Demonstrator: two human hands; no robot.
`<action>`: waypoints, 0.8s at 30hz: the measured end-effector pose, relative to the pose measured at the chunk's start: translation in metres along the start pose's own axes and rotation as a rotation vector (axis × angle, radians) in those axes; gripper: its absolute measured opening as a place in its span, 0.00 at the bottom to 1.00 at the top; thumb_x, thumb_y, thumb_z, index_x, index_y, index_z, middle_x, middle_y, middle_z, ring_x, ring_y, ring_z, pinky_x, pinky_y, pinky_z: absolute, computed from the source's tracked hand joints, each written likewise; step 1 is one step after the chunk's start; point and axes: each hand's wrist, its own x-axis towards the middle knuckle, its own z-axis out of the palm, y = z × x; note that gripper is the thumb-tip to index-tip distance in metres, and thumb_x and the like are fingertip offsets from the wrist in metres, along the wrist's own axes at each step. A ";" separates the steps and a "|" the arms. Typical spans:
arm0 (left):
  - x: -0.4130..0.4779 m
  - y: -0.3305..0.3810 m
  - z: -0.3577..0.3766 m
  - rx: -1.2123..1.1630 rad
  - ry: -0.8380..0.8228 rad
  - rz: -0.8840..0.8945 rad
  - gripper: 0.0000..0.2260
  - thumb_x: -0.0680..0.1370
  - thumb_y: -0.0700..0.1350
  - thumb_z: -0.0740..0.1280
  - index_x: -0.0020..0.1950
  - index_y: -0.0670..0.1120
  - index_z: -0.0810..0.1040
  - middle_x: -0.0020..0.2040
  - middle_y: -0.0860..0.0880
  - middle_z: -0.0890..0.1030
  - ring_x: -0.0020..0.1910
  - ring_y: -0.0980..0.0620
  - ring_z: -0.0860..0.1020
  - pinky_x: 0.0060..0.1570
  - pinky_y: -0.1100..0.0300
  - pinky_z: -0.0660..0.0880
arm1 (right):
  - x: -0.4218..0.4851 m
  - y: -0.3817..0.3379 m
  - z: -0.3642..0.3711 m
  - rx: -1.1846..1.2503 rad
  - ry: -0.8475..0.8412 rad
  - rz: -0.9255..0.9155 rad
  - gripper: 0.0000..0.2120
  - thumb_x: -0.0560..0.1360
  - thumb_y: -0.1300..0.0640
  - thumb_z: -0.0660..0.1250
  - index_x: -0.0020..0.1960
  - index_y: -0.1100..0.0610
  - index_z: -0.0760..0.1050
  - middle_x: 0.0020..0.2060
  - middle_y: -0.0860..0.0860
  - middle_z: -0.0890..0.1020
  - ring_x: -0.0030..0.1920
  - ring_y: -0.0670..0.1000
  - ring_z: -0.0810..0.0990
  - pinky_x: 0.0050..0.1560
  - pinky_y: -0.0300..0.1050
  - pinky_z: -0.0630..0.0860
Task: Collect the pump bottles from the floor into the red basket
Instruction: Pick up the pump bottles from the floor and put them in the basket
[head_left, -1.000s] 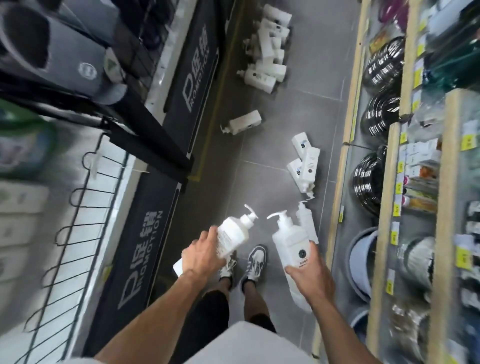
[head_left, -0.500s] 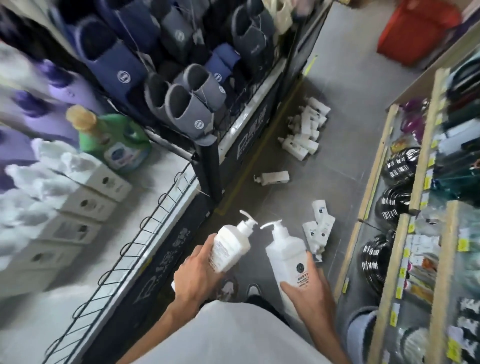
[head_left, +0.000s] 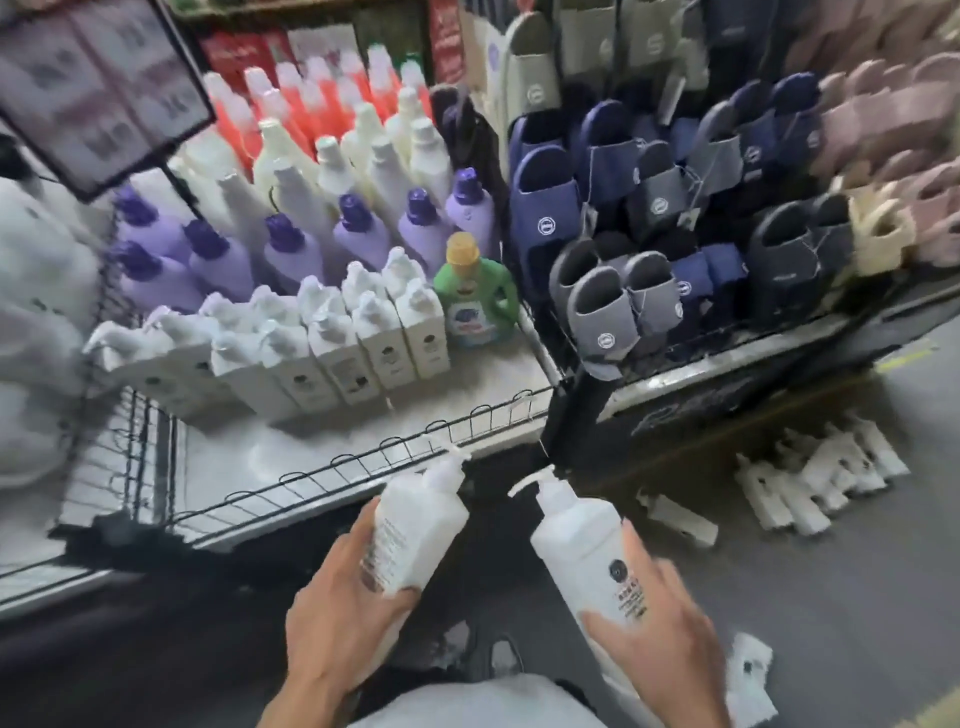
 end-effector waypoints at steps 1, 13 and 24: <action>-0.009 -0.004 -0.004 -0.011 0.027 -0.047 0.47 0.66 0.58 0.76 0.75 0.75 0.50 0.59 0.65 0.76 0.56 0.50 0.80 0.52 0.53 0.76 | 0.007 -0.005 -0.004 -0.006 -0.023 -0.047 0.51 0.65 0.33 0.70 0.77 0.28 0.40 0.50 0.40 0.68 0.48 0.47 0.75 0.44 0.44 0.70; -0.135 -0.078 -0.055 -0.214 0.389 -0.543 0.47 0.65 0.57 0.78 0.74 0.77 0.52 0.55 0.64 0.78 0.49 0.52 0.74 0.58 0.49 0.74 | 0.010 -0.128 0.014 -0.113 -0.198 -0.496 0.47 0.66 0.36 0.73 0.77 0.27 0.50 0.46 0.43 0.70 0.42 0.49 0.77 0.44 0.49 0.68; -0.238 -0.183 -0.076 -0.321 0.555 -0.845 0.48 0.66 0.61 0.78 0.76 0.74 0.50 0.66 0.60 0.78 0.58 0.47 0.80 0.57 0.50 0.76 | -0.089 -0.225 0.105 -0.259 -0.360 -0.839 0.48 0.63 0.34 0.70 0.77 0.30 0.51 0.49 0.40 0.70 0.44 0.47 0.78 0.47 0.49 0.71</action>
